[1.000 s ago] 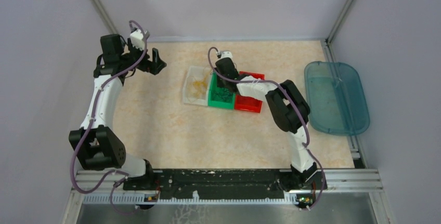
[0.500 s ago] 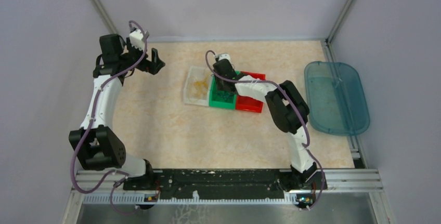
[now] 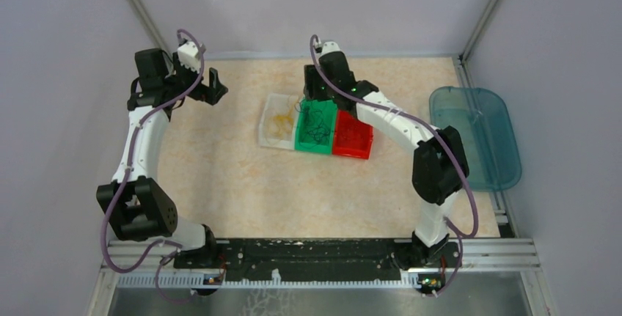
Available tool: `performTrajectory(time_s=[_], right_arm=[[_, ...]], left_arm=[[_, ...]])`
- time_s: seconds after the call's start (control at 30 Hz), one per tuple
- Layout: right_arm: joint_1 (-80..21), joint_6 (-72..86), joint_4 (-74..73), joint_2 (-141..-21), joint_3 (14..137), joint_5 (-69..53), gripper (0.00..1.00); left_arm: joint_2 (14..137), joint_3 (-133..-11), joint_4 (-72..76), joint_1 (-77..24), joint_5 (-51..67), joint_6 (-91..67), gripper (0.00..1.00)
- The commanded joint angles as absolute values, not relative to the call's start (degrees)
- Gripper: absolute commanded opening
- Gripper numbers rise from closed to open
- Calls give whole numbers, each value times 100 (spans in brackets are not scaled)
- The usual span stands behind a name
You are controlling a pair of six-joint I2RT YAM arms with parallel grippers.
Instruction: Untangle the cables
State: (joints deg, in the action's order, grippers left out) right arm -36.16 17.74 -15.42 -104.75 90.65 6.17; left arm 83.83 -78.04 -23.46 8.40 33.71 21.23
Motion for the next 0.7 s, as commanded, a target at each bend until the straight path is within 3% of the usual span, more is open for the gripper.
performTrajectory(time_s=[0.0,0.23,0.67], right_arm=[[-3439,1863,-1837,-10862,9775,494,54],[-3501,2120,-1678,-11638,9858,113,47],[-3532,2148,-1354,-11893,9386,889,32]], left_arm=[[8299,-7888,-2133,883,3516,2102,99],[8300,-7859,-2102,899,3450,2175,99],[8196,-7683,-1942,958,3450,2203,99]])
